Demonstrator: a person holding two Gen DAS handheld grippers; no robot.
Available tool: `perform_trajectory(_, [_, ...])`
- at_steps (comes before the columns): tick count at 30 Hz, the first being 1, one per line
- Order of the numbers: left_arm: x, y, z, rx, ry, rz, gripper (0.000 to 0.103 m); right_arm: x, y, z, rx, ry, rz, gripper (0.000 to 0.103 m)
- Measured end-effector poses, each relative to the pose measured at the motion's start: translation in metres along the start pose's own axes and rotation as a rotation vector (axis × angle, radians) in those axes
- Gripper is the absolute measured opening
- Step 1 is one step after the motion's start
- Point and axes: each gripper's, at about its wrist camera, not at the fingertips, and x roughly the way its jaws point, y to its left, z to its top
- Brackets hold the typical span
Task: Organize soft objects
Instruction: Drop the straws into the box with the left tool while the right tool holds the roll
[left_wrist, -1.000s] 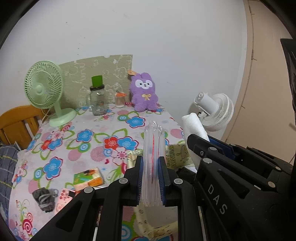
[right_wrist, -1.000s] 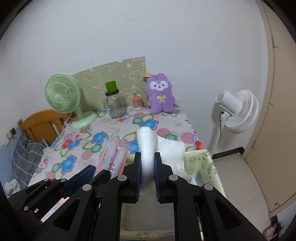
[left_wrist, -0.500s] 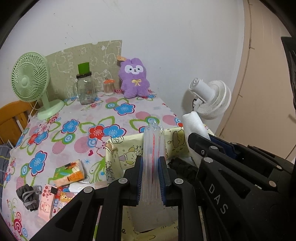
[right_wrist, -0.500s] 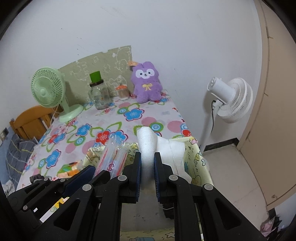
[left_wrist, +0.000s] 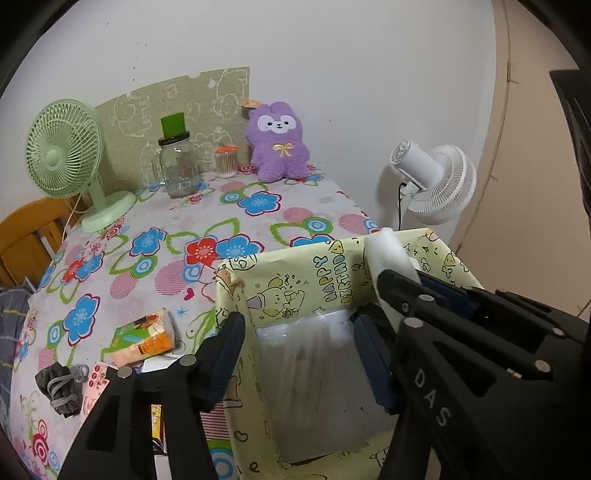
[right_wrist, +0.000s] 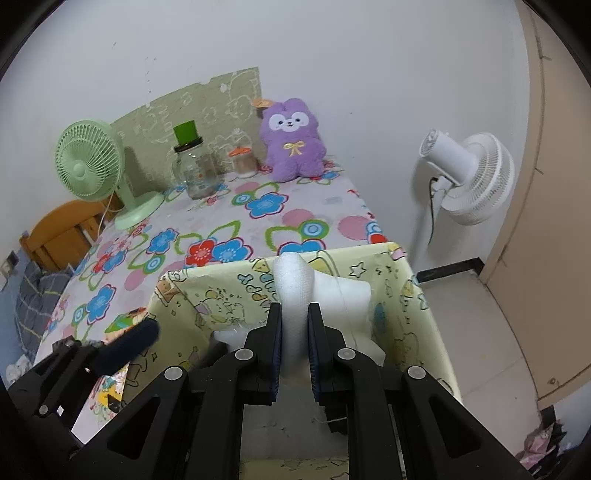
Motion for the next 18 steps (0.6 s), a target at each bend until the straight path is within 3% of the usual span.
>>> perform_trajectory(9, [0.001,-0.001,0.001,0.001,0.015,-0.038,0.074,0.002,0.002,0.003,-0.016,0.016,0.024,0.019])
perform_trajectory(18, [-0.005,-0.008,0.0,0.01,0.015,-0.01,0.082,-0.008,-0.002,0.002,-0.039,0.019,-0.011,0.031])
